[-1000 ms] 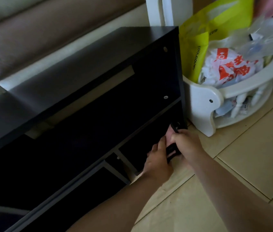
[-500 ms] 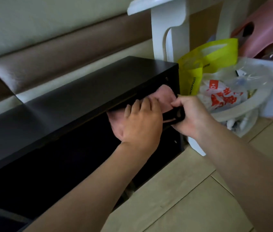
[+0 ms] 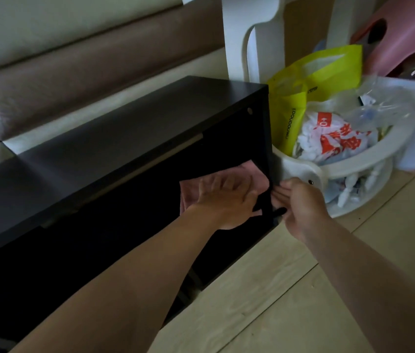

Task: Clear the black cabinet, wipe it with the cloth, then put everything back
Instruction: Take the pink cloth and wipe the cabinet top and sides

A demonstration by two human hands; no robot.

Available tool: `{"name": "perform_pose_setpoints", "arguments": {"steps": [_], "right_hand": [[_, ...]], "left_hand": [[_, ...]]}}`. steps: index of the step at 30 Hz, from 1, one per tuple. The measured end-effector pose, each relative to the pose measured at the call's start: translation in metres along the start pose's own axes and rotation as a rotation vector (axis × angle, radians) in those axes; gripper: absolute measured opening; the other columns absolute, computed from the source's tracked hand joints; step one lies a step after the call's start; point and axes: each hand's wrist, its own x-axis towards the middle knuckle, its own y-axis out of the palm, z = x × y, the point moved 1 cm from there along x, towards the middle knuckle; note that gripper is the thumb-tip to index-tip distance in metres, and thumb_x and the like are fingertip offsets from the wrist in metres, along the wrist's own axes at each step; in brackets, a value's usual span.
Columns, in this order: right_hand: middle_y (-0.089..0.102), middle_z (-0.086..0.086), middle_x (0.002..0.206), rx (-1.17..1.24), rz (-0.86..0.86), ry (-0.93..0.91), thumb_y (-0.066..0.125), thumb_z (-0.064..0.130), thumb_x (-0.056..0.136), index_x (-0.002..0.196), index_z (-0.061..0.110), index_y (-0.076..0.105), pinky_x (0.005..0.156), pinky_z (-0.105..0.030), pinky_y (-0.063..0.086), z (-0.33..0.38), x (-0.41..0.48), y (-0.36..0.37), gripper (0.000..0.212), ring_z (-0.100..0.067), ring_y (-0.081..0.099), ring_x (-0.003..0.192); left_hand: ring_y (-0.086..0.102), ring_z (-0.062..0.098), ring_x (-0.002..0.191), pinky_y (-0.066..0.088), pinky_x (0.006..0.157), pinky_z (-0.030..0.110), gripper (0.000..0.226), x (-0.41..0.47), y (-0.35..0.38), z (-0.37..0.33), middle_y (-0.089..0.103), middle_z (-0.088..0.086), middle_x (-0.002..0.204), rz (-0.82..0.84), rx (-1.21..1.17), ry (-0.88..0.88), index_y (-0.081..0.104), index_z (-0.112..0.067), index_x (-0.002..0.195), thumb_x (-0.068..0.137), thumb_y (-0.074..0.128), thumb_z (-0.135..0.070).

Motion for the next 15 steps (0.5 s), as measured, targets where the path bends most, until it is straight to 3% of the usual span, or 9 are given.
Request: {"name": "perform_pose_setpoints", "arguments": {"steps": [2, 5, 8, 12, 15], "right_hand": [[0.067, -0.017, 0.102, -0.046, -0.055, 0.014, 0.042, 0.011, 0.103, 0.112, -0.001, 0.059, 0.09, -0.039, 0.053, -0.012, -0.002, -0.012, 0.023, -0.027, 0.066, 0.086], [0.066, -0.027, 0.101, -0.608, -0.114, -0.164, 0.047, 0.014, 0.094, 0.1, -0.008, 0.064, 0.086, -0.053, 0.054, -0.03, -0.011, -0.023, 0.028, -0.042, 0.065, 0.096], [0.064, -0.015, 0.094, -1.095, 0.026, -0.429, 0.05, 0.006, 0.09, 0.096, 0.0, 0.065, 0.075, -0.042, 0.052, -0.047, -0.024, -0.022, 0.017, -0.032, 0.061, 0.088], [0.056, -0.005, 0.111, -1.449, 0.198, -0.622, 0.047, 0.018, 0.095, 0.118, 0.012, 0.059, 0.079, -0.033, 0.049, -0.055, -0.018, -0.012, 0.026, -0.024, 0.056, 0.105], [0.051, -0.006, 0.125, -1.711, 0.317, -0.57, 0.042, 0.029, 0.1, 0.126, 0.014, 0.049, 0.089, -0.033, 0.046, -0.065, -0.009, -0.015, 0.031, -0.024, 0.05, 0.116]], "left_hand": [[-0.026, 0.032, 0.151, -0.003, 0.114, 0.07, 0.07, 0.007, 0.005, 0.001, -0.024, -0.003, 0.166, 0.012, -0.059, -0.046, -0.009, -0.042, 0.156, 0.095, 0.013, -0.069], [-0.022, 0.032, 0.152, -0.003, 0.115, 0.07, 0.068, 0.015, -0.001, 0.0, -0.022, -0.004, 0.166, -0.016, -0.122, -0.144, -0.009, -0.042, 0.156, 0.093, 0.006, -0.063], [-0.022, 0.041, 0.15, -0.002, 0.114, 0.07, 0.098, 0.038, -0.002, 0.008, -0.021, -0.003, 0.166, 0.018, -0.1, -0.133, -0.005, -0.038, 0.158, 0.066, -0.01, -0.072], [-0.018, 0.035, 0.152, -0.003, 0.116, 0.068, 0.06, 0.051, -0.013, 0.015, -0.017, -0.002, 0.167, -0.042, -0.293, -0.31, -0.009, -0.045, 0.156, 0.098, 0.002, -0.057], [-0.007, 0.03, 0.154, 0.002, 0.12, 0.06, 0.058, 0.065, -0.021, 0.027, -0.006, -0.003, 0.168, -0.101, -0.382, -0.345, -0.001, -0.045, 0.156, 0.101, 0.01, -0.057]]}}
